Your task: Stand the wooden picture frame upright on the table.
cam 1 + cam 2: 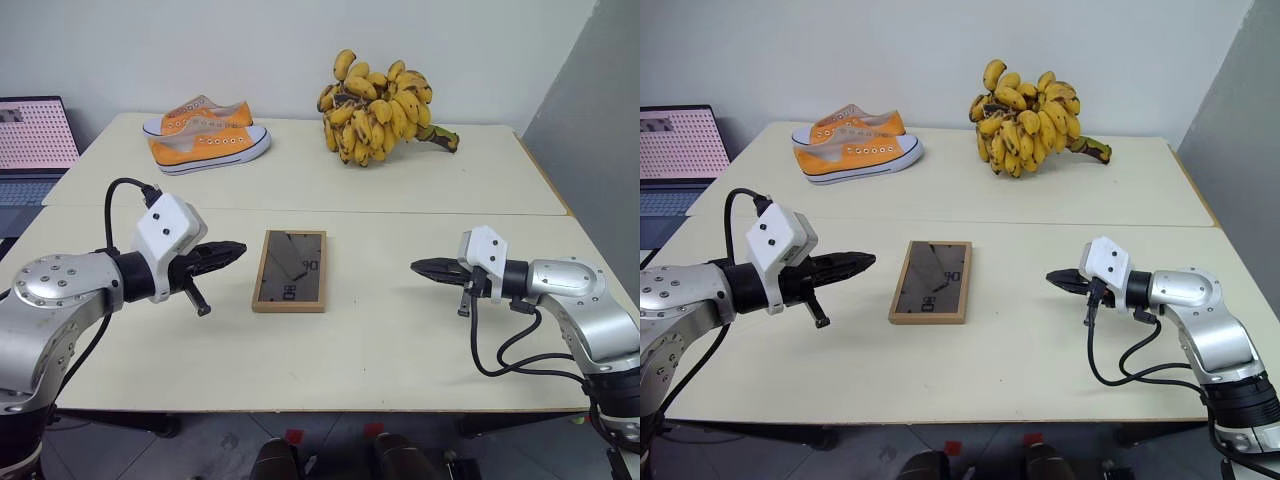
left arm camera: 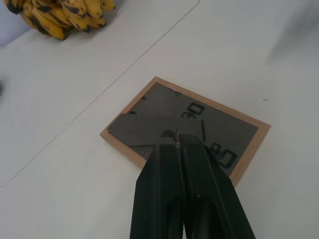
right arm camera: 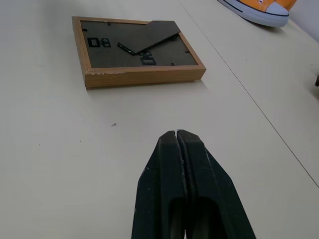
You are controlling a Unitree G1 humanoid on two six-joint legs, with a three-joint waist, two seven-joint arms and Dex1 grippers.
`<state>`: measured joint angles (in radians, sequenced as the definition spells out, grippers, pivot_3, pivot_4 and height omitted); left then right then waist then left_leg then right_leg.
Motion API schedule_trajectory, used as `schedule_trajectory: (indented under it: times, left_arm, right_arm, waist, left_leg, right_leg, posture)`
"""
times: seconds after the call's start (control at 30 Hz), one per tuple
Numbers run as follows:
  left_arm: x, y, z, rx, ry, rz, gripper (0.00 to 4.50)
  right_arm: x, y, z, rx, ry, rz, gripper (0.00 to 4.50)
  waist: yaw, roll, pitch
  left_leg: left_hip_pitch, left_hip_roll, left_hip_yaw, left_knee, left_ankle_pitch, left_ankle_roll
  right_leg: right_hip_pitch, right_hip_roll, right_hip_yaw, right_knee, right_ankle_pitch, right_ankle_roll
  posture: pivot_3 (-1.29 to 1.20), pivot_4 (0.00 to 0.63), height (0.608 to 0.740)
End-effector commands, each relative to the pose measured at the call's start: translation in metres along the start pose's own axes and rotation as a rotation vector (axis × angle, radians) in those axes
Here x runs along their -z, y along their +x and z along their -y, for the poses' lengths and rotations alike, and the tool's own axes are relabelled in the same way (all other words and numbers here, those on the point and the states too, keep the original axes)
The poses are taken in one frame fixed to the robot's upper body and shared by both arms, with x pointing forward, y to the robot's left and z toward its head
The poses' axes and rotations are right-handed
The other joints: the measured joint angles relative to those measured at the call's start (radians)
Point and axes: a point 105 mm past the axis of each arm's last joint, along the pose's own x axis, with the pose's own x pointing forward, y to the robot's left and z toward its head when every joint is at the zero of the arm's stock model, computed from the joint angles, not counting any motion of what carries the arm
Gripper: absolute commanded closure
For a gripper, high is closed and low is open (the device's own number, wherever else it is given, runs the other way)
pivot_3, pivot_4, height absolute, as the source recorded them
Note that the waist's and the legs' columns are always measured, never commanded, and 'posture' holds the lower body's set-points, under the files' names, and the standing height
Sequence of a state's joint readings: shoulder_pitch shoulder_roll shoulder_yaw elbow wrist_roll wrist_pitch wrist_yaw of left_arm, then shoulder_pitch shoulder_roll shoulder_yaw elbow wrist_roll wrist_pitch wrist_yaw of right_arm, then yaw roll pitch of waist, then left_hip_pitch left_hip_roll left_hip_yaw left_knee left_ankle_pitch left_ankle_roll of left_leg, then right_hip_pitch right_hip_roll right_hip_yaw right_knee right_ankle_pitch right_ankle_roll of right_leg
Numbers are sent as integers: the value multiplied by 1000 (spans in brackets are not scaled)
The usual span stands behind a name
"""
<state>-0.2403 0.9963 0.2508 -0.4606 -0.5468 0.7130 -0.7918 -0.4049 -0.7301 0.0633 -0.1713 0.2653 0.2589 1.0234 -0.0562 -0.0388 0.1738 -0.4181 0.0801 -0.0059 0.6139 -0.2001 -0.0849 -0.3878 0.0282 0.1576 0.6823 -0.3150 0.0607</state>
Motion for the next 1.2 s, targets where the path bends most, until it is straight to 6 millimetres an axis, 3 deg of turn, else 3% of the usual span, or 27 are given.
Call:
schedule_trajectory:
  times: [0.03, 0.43, 0.53, 0.7, 0.87, 1.07, 1.2]
  left_arm:
    - [-10, -3, -6, -40, 32, 30, 4497]
    - [-5, -3, -11, -76, 8, 29, 4497]
    - [14, -1, -24, -135, -50, -1, 4497]
    - [63, 12, -58, -303, -148, -67, 4497]
    - [91, 51, -78, -365, -202, -68, 4497]
    - [93, 105, -61, -241, -195, -53, 4497]
    - [87, 127, -27, -90, -202, -29, 4497]
  right_arm:
    - [-7, -1, 4, 13, -29, 25, 4482]
    - [-5, 5, 2, 32, -16, 40, 4482]
    - [-2, 14, 5, 77, -15, 41, 4482]
    - [3, 39, 9, 165, 17, 49, 4482]
    - [13, 71, 5, 231, 57, 31, 4482]
    - [31, 98, 6, 315, 66, -37, 4482]
    - [32, 103, 9, 366, 76, -43, 4482]
  waist:
    - [0, 0, 0]
    - [0, 0, 0]
    - [0, 0, 0]
    - [0, 1, -1]
    - [9, 1, -1]
    - [25, 1, -1]
    - [24, 1, -1]
  left_leg:
    - [0, 0, 0, 0, 0, 0]
    - [0, 0, -2, 0, 0, 0]
    - [0, 0, -2, 1, 0, 0]
    - [1, 0, -4, 2, 0, 0]
    - [-5, -1, -8, 10, 0, 0]
    - [-8, -2, -10, 15, 0, 0]
    - [-8, -2, -11, 15, 0, 0]
  right_leg:
    - [0, 0, 0, 0, 0, 0]
    - [1, 0, -1, 1, 0, 0]
    - [1, 0, -2, 1, 0, 0]
    - [2, 0, -3, 3, 0, 0]
    - [0, 0, -7, 9, 0, -1]
    - [-2, 1, -8, 12, 0, -1]
    - [-2, 1, -9, 14, 0, -1]
  posture:
    - [0, 150, 740]
    - [0, 150, 740]
    - [0, 150, 740]
    - [0, 150, 740]
    - [0, 150, 740]
    - [0, 150, 740]
    - [0, 150, 740]
